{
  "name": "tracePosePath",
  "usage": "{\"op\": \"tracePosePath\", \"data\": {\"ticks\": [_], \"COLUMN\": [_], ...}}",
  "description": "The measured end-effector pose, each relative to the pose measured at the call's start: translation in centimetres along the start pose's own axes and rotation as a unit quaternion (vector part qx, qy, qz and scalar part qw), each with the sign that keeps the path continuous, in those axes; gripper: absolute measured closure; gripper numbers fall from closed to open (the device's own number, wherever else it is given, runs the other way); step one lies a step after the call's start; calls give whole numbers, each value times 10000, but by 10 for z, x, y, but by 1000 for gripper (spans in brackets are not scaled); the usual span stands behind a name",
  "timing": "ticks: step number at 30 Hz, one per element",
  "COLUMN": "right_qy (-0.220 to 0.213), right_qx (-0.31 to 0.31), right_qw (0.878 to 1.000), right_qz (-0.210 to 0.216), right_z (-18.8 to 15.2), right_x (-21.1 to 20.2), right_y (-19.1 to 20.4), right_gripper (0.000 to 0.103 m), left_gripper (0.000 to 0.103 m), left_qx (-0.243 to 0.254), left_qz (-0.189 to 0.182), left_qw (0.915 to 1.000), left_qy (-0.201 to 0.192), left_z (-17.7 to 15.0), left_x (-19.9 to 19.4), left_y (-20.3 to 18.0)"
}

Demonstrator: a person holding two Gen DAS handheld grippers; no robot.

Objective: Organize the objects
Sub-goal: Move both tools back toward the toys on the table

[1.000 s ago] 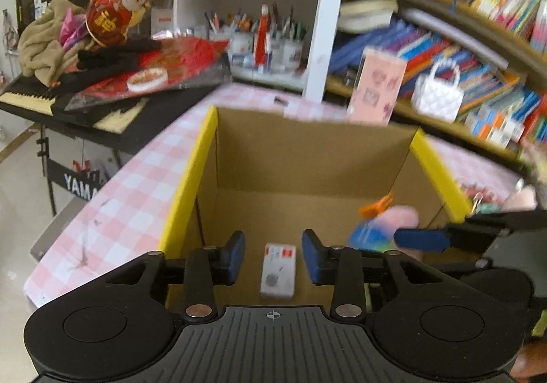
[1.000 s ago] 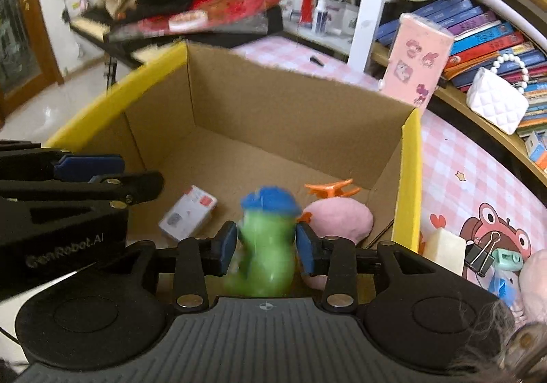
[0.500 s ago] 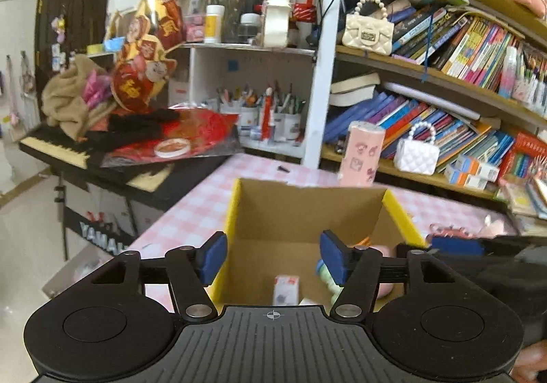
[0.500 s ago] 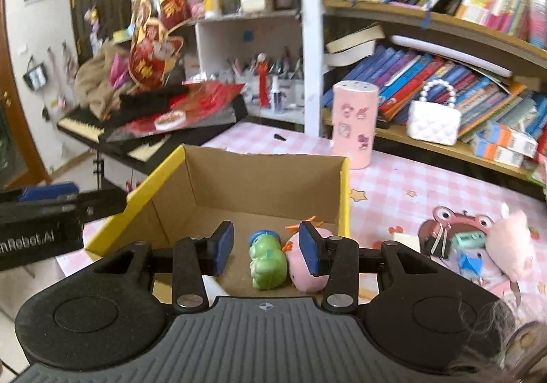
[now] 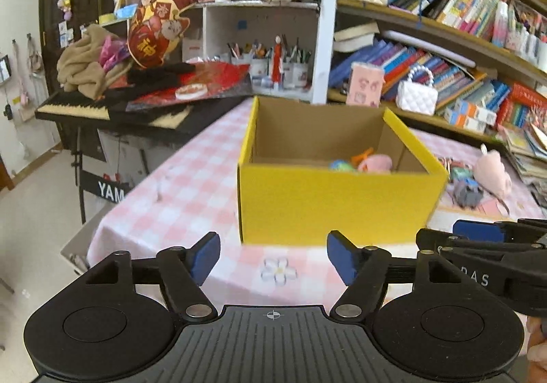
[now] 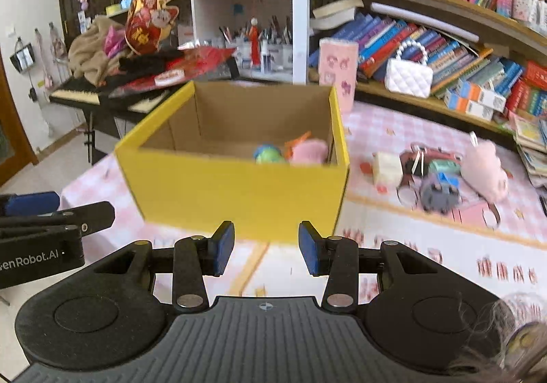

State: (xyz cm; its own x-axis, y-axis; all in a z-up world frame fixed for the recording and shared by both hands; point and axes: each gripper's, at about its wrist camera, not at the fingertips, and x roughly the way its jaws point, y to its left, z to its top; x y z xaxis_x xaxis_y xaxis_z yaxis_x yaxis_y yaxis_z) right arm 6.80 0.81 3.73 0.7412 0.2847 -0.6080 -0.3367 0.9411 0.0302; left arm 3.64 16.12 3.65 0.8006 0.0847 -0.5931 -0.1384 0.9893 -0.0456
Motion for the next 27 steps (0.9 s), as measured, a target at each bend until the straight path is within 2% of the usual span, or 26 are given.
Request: {"op": "tracePosePath", "data": {"ticks": [4,10,15,27], "right_qy": [96,296,367,520], "right_qx": [104,401,623,1218], "right_qw": [9998,9972,9937,9785], "right_qz": [-162,-558,-859,-1579], "right_z": [-25,-61,-84,-115], "right_x": [-13,-29,-45,-74], "right_y": [2,0,-5,-39], "right_gripper": [64,63,58,53], "left_gripper": [27,24,24,22], "left_qx": [53,315,474,1069], "left_qz": [-101,-213,-372,-1178], "left_qw": [9999,9990,9974,9853], "left_qy": [129,250,393,627], "left_z": [-19,-40,-54,-72], "left_x": [-8,-17,-20,-24], "left_y": [-5,-18,-28,-75]}}
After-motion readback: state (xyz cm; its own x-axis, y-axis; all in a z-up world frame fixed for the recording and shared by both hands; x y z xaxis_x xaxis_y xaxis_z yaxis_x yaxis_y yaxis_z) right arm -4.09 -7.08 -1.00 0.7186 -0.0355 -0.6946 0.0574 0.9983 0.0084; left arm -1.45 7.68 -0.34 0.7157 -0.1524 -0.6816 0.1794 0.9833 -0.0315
